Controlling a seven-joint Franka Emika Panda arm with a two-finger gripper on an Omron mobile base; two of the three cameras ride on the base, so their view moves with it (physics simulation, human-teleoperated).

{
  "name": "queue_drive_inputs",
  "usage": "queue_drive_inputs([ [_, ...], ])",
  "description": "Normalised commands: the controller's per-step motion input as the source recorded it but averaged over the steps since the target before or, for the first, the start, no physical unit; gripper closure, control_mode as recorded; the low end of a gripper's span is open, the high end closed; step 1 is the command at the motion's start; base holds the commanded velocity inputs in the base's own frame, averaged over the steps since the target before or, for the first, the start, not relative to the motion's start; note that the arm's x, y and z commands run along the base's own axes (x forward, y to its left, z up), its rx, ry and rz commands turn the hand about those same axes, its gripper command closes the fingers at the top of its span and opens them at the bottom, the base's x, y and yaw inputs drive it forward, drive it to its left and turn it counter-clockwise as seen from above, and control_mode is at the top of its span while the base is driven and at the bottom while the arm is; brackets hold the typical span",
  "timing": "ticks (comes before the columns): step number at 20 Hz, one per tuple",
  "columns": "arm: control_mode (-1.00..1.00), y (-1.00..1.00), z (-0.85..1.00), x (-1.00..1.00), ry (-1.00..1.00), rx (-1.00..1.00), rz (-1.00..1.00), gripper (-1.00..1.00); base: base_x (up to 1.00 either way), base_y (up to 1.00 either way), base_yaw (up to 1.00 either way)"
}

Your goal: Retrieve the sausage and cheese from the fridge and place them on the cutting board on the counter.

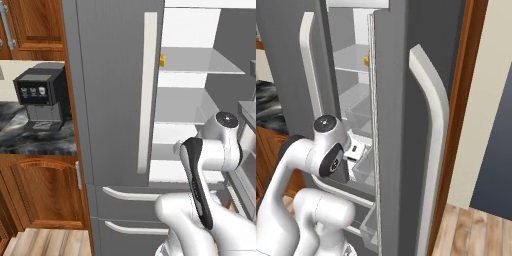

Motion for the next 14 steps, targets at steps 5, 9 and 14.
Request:
queue_drive_inputs([
  [5, -1.0, 0.17, 0.52, 0.34, -0.21, 0.0, 0.2, -1.0, 0.0, 0.0, 0.0],
  [9, -1.0, 0.0, 0.43, 0.31, -0.3, -0.1, 0.13, -1.0, 0.0, 0.0, 0.0],
  [14, -1.0, 0.0, 0.54, 0.36, -0.17, -0.17, 0.0, -1.0, 0.0, 0.0, 0.0],
])
